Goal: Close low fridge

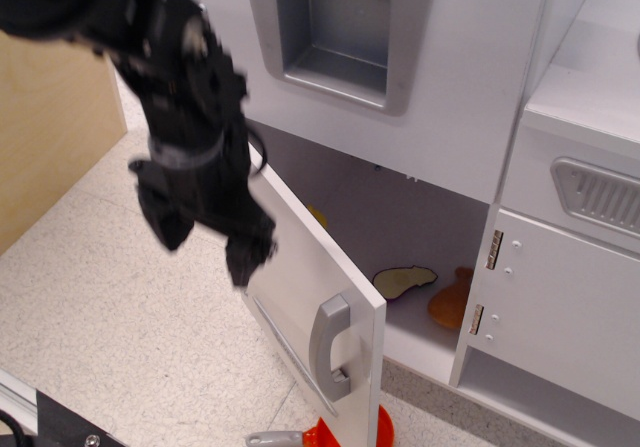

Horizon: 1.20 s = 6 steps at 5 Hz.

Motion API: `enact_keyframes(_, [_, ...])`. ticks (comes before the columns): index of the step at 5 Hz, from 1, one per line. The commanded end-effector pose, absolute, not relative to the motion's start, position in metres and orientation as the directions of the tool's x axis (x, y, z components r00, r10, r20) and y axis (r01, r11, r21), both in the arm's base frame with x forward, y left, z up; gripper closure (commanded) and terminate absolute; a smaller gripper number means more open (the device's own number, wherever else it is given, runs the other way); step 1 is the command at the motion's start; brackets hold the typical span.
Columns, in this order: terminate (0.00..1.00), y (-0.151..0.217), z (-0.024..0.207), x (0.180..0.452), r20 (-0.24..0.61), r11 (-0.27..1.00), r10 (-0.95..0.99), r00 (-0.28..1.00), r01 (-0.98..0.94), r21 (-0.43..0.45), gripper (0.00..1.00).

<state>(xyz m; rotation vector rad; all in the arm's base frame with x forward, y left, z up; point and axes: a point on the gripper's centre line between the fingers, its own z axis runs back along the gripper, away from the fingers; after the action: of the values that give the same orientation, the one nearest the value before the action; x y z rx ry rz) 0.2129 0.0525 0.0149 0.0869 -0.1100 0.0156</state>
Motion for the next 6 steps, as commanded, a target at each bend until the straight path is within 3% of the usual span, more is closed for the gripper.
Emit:
enact_keyframes(1, [0.0,0.049,-0.019,0.247,0.184,0.997,0.065,0.981,-0.073,0.038,0.0])
enact_keyframes(3, [0.0,0.039,-0.04,0.273,0.182,0.996,0.082,0.98,-0.088,0.022,0.0])
enact_keyframes(6, [0.0,0.018,-0.048,0.313,0.231,0.994,0.102,0.967,-0.108,0.01,0.0])
